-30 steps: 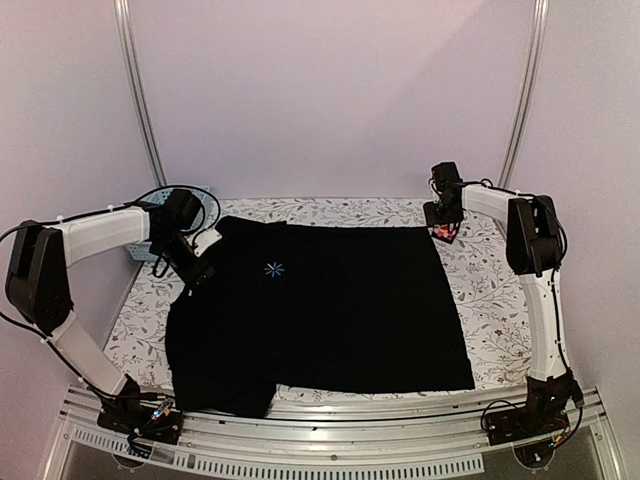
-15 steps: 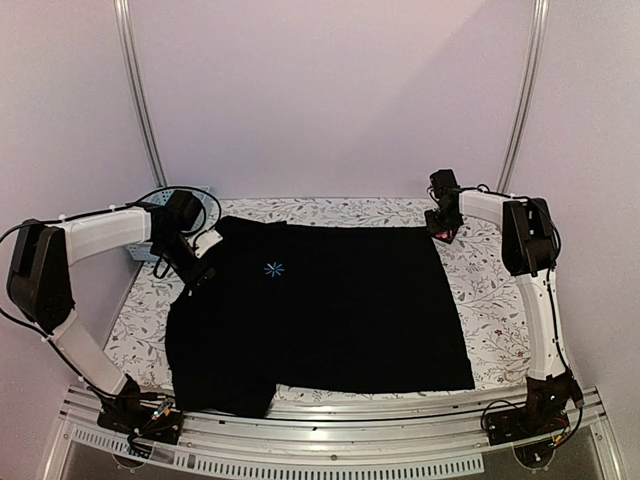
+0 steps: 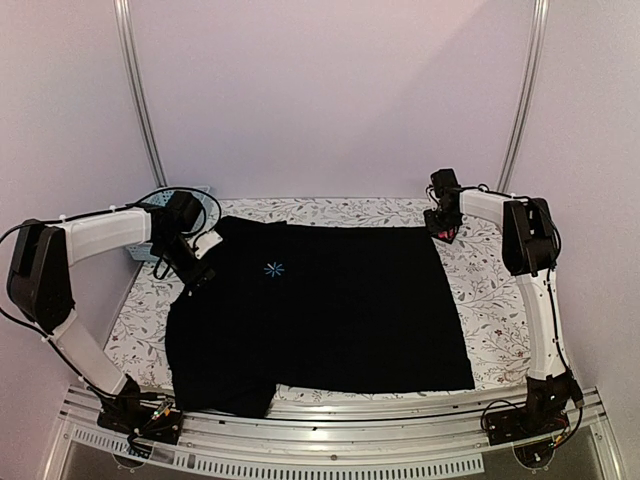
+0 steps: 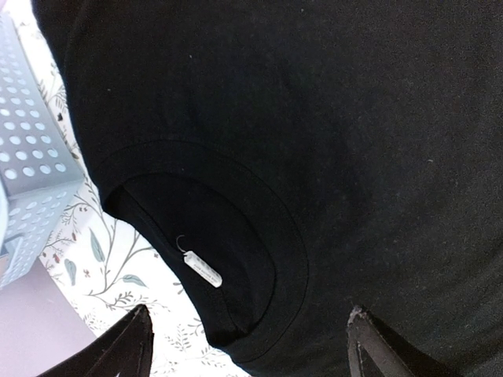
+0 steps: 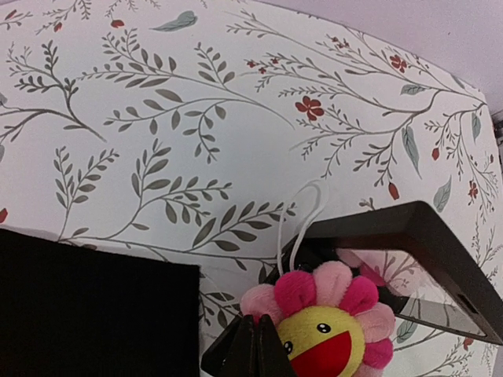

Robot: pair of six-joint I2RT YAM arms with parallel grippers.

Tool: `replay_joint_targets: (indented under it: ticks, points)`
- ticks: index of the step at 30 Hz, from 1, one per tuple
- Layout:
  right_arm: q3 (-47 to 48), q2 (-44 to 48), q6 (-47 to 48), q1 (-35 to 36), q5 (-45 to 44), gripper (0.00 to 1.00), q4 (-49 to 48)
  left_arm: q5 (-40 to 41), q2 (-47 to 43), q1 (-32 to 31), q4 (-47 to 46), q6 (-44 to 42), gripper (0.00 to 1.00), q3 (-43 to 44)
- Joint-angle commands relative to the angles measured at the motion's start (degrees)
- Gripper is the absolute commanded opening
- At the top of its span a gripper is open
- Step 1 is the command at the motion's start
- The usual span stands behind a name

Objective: Pin the brooch onto the clothing
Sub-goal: Pick up the brooch from the brooch box.

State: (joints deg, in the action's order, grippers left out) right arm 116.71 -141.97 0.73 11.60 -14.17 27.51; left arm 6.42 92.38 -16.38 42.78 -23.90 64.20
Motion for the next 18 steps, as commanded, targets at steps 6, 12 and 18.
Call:
replay_joint_targets:
  ticks: [6, 12, 18]
  points:
    - [-1.3, 3.0, -0.5, -0.4, 5.0, 0.00, 4.2, -0.6, 0.8, -0.3, 0.8, 0.3, 0.85, -0.4]
    - [-4.4, 9.6, -2.9, -0.4, 7.5, 0.00, 1.4, -0.7, 0.1, -0.3, 1.0, 0.2, 0.85, -0.3]
    - [-7.2, 13.4, -2.7, -0.4, 7.0, 0.00, 0.7, -0.6, -0.3, -0.3, 1.1, -0.1, 0.85, -0.4]
